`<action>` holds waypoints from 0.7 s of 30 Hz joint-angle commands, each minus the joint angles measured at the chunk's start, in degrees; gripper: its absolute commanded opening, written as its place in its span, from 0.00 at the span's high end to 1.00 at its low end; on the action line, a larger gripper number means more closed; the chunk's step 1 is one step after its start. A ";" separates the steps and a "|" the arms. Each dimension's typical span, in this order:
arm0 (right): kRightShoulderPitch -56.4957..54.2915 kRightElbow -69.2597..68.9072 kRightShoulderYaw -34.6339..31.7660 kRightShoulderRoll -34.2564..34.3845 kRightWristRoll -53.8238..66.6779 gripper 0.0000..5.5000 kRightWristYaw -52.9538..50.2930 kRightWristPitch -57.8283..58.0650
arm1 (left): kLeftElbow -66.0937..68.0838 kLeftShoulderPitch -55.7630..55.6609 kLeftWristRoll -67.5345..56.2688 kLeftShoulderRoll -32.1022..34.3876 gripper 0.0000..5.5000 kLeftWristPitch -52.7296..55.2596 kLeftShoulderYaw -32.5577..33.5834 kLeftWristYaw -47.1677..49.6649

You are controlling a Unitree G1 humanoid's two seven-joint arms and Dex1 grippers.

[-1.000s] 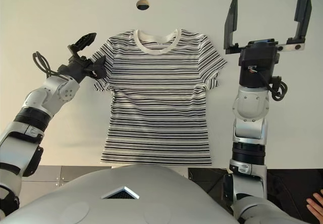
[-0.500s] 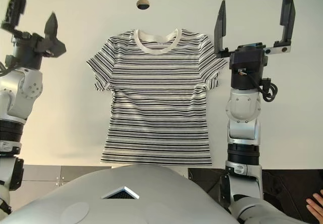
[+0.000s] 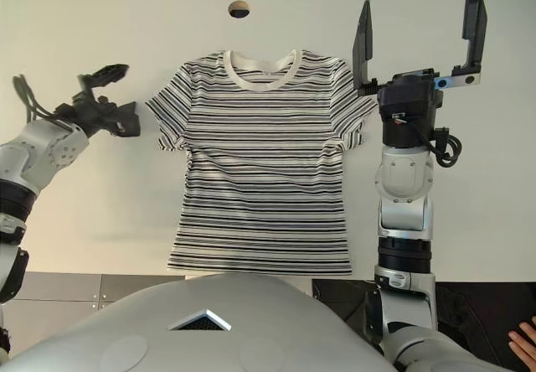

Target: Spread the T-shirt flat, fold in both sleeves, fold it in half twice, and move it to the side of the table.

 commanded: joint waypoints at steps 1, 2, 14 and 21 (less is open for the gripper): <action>0.03 -0.27 0.20 0.12 -0.62 0.13 0.16 0.26 | 0.20 1.88 0.94 -1.91 0.18 -2.93 -4.15 -3.79; 0.16 -0.41 0.15 0.19 -0.60 0.13 0.12 0.30 | 0.20 1.56 1.04 -2.28 0.18 -3.02 -4.55 -3.85; 1.02 0.05 -0.41 0.16 -0.43 0.14 -0.20 -0.38 | 6.98 -2.30 3.40 -5.48 0.30 1.35 -6.64 1.26; 1.16 0.28 -0.64 0.06 -0.52 0.14 -0.28 -0.56 | 8.39 -2.88 4.43 -5.70 0.51 3.29 -8.15 2.68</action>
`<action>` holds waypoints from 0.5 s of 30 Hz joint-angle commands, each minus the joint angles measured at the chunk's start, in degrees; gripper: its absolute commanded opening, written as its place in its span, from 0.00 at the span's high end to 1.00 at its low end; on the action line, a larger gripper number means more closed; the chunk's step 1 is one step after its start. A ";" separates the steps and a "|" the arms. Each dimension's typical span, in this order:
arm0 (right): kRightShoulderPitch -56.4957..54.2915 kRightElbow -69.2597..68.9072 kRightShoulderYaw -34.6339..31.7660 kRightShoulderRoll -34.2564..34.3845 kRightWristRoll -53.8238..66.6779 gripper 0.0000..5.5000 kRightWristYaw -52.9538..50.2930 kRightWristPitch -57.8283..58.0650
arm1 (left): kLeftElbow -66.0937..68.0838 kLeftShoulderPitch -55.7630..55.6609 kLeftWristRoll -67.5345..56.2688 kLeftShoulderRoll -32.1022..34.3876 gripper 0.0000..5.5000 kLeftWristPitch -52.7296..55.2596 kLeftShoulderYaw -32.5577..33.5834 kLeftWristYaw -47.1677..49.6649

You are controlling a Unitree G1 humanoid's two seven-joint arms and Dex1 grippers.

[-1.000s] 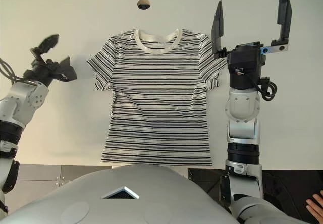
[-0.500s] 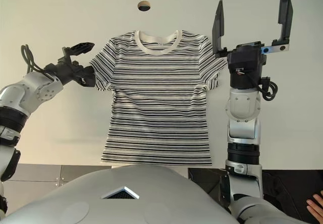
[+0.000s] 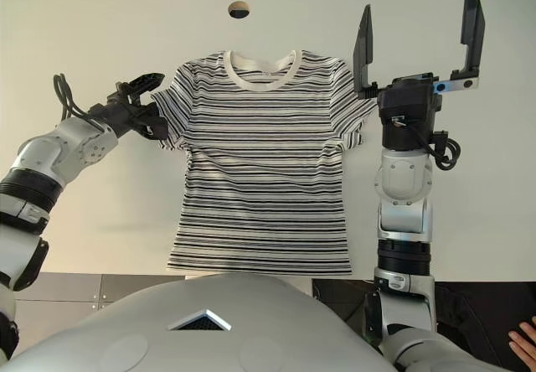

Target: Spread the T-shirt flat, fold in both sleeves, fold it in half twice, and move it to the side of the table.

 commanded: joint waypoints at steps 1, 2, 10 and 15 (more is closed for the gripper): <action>0.37 0.23 -0.34 -0.14 -0.44 0.14 -0.26 -0.52 | 3.13 1.66 2.41 -0.60 0.55 0.49 -2.80 -1.74; 0.37 0.24 -0.29 -0.11 -0.46 0.14 -0.25 -0.55 | 3.35 1.62 2.43 -0.73 0.58 0.45 -3.08 -1.62; 0.89 0.16 -0.28 -0.12 -0.11 0.14 -0.04 -0.91 | 3.96 1.52 1.69 -1.01 0.83 2.51 -3.14 -0.70; 1.35 -0.02 -0.31 -0.15 0.21 0.14 0.06 -1.17 | 4.39 1.47 1.36 -1.45 0.94 4.39 -2.75 0.05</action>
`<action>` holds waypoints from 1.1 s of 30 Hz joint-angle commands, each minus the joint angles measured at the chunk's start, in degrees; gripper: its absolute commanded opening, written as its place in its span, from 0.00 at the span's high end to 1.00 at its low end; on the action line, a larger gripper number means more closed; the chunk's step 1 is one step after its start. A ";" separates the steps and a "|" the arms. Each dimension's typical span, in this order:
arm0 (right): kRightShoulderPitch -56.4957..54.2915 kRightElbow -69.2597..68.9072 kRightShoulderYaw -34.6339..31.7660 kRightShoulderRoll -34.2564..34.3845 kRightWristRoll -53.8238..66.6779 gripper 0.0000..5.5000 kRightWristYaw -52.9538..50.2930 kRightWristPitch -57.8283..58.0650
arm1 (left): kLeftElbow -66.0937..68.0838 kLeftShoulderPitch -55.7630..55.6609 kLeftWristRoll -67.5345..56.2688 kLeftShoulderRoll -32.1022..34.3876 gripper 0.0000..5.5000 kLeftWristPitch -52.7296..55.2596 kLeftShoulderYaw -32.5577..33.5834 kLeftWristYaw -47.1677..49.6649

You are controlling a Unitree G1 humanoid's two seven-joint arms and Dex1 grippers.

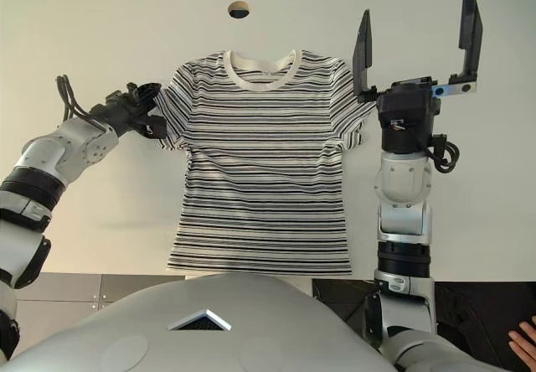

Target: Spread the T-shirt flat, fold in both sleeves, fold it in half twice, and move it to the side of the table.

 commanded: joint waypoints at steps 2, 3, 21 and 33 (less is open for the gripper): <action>0.43 -0.02 -0.30 -0.06 0.15 0.14 0.01 -0.58 | 0.64 3.20 0.41 -0.63 0.98 1.85 -0.29 0.43; 0.48 0.02 -0.31 -0.02 0.17 0.14 -0.01 -0.61 | -0.22 3.51 0.19 -0.51 0.98 2.21 0.12 1.05; 0.55 2.90 -0.82 0.06 0.11 0.14 -0.66 -2.15 | -9.69 4.92 -2.33 -6.85 0.98 7.15 7.32 11.46; 0.02 4.96 -0.49 0.23 -1.13 0.14 -2.04 -2.61 | -9.49 1.34 1.57 -14.06 0.94 2.69 0.00 9.90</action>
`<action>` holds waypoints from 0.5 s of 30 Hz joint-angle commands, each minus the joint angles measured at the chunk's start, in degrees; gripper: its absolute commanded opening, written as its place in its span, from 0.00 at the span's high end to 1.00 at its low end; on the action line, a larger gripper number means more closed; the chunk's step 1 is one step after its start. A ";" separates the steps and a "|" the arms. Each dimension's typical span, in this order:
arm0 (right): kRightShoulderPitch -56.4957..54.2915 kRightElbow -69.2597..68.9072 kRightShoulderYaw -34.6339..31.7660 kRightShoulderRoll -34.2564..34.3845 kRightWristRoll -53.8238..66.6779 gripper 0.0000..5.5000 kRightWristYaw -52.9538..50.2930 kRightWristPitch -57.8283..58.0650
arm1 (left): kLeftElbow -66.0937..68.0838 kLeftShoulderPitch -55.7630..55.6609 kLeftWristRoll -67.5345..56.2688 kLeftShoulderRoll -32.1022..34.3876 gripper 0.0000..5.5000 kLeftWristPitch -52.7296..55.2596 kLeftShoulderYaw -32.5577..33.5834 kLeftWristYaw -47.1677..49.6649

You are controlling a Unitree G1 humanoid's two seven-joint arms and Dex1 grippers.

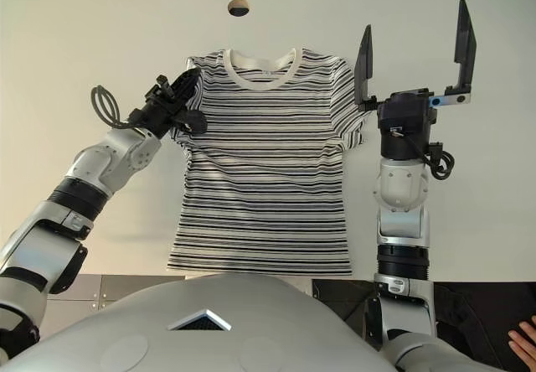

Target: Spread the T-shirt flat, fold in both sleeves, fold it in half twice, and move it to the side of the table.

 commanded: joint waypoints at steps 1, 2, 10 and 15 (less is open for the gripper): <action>-0.87 1.21 -0.17 0.11 -1.19 0.14 -0.95 -0.40 | 1.11 -2.58 1.58 -2.55 0.92 -1.21 -2.56 -1.45; -0.93 1.52 -0.23 0.07 -1.38 0.14 -1.18 -0.39 | 1.53 -2.69 1.67 -3.02 0.90 -1.46 -2.99 -1.78; -1.44 3.81 0.02 0.15 -2.43 0.14 -2.85 -0.60 | 2.63 -3.29 0.00 -4.19 0.68 -1.73 -1.83 -0.92; -3.59 7.53 -2.98 -3.77 -8.88 0.14 -6.74 4.32 | -3.89 -0.59 -3.65 -2.73 0.53 -2.33 2.18 -0.10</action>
